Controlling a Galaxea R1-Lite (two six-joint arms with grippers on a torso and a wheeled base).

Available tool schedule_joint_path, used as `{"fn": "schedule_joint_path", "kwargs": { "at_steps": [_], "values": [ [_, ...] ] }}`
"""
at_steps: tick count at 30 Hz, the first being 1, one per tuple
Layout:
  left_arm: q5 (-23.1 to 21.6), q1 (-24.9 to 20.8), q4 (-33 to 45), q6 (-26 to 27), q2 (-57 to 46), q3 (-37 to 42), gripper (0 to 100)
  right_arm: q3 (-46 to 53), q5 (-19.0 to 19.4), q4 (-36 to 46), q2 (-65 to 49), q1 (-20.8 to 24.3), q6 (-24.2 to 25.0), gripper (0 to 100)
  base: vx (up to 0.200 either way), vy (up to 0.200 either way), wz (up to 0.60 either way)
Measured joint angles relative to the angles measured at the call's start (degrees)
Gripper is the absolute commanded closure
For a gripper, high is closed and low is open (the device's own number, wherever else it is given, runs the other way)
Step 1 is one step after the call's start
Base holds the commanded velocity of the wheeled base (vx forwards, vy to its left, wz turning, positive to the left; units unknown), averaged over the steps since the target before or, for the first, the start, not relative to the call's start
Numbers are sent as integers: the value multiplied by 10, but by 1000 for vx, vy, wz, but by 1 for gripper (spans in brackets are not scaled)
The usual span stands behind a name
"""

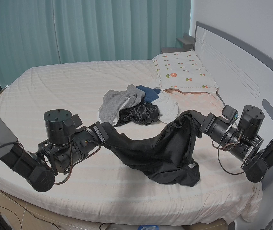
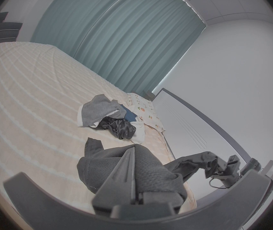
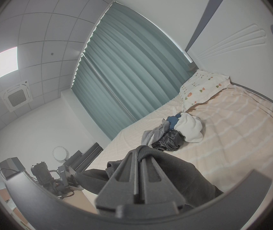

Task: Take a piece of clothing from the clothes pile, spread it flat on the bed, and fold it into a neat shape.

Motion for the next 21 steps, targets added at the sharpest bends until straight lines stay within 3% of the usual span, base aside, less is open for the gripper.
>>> {"fn": "schedule_joint_path", "kwargs": {
  "at_steps": [10,21],
  "values": [
    [13,-1,0,-3,13,13,100,32,-6,3,2,-5,-3,100,-180,0,0],
    [13,-4,2,-3,15,22,100,34,-6,-4,15,-9,-3,100,0,0,0]
  ]
}}
